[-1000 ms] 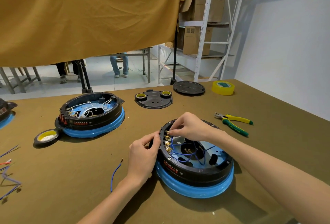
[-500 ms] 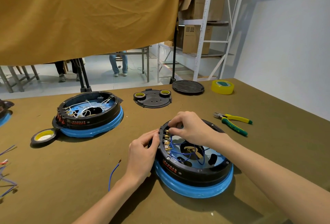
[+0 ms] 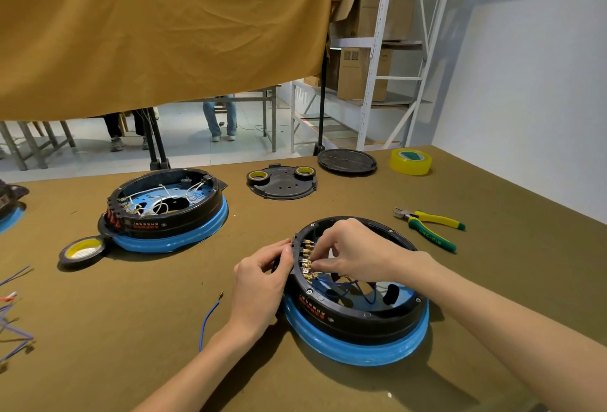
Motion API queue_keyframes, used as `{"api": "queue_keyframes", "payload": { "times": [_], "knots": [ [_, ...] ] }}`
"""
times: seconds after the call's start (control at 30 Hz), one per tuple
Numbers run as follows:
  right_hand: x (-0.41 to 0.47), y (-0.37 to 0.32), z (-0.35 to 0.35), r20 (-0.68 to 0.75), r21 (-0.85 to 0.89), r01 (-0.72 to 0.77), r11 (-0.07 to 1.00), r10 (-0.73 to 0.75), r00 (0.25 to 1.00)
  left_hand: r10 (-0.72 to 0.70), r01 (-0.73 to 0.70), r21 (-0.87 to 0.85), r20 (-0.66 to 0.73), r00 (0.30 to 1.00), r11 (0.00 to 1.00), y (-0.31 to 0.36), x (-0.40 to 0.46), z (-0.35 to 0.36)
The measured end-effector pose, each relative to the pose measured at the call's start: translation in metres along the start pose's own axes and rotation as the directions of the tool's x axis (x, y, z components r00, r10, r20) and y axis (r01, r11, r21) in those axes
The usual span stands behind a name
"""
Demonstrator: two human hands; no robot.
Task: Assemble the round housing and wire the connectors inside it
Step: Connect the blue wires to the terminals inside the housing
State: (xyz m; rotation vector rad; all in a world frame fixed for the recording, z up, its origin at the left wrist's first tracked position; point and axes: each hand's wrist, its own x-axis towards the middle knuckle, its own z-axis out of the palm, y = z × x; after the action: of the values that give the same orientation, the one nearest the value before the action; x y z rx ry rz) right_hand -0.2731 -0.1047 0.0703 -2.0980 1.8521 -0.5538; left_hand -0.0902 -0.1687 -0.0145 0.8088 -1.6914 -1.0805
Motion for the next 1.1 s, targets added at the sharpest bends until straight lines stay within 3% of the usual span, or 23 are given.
{"api": "queue_keyframes", "payload": {
  "times": [0.17, 0.47, 1.1],
  "knots": [
    [0.003, 0.000, -0.005, 0.011, 0.042, -0.026, 0.999, 0.025, 1.000, 0.033, -0.033, -0.009, -0.036, 0.999, 0.999, 0.001, -0.001, 0.000],
    [0.008, -0.005, -0.003, 0.027, -0.032, -0.036, 0.999, 0.037, 0.999, 0.055, -0.047, 0.045, -0.212, 0.976, 0.998, -0.001, -0.009, 0.006],
    [0.008, -0.005, -0.006, 0.049, -0.081, -0.006, 0.997, 0.010, 0.999, 0.054, -0.044, 0.050, -0.218, 0.974, 0.998, 0.002, -0.010, 0.006]
  ]
}}
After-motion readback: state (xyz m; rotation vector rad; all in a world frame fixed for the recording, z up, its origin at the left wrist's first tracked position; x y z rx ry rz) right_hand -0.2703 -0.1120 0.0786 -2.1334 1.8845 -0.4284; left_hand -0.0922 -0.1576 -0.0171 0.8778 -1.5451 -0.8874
